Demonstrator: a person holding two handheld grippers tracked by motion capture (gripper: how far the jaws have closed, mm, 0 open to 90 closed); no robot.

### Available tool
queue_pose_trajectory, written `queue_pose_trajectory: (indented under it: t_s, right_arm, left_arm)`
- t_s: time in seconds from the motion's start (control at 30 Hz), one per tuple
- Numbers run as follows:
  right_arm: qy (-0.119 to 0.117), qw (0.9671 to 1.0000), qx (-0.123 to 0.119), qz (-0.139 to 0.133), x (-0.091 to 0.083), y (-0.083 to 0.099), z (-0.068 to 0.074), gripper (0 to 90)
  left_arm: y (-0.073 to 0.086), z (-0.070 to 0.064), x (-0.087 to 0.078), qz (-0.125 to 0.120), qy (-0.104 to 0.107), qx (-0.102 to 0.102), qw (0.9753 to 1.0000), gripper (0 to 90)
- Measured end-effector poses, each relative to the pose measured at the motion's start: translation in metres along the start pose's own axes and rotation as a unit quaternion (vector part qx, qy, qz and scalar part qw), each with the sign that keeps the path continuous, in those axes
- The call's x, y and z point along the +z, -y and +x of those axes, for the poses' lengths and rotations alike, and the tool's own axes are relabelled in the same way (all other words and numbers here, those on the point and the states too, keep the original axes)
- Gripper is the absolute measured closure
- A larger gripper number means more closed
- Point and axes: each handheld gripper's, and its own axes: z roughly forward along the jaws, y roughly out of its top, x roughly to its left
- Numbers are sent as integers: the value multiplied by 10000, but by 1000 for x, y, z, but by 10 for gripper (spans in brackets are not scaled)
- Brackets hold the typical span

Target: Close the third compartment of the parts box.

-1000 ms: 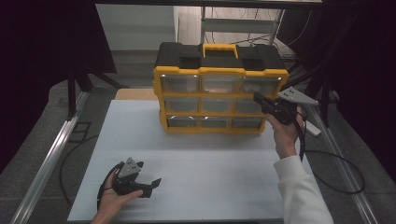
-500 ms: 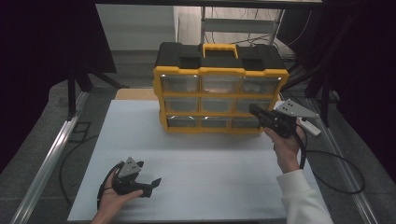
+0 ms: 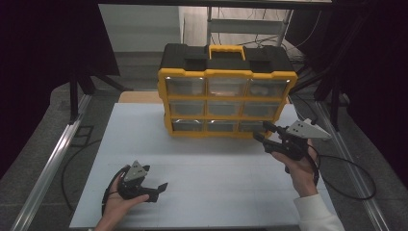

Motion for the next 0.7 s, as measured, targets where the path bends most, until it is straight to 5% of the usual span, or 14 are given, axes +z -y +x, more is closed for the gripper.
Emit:
queue_pose_trajectory:
  t_s: [0.7]
  right_arm:
    - [-377,9986,9,370,-16,40,16,392]
  left_arm:
    - [0,0,-1,-13,-6,-36,10000,73]
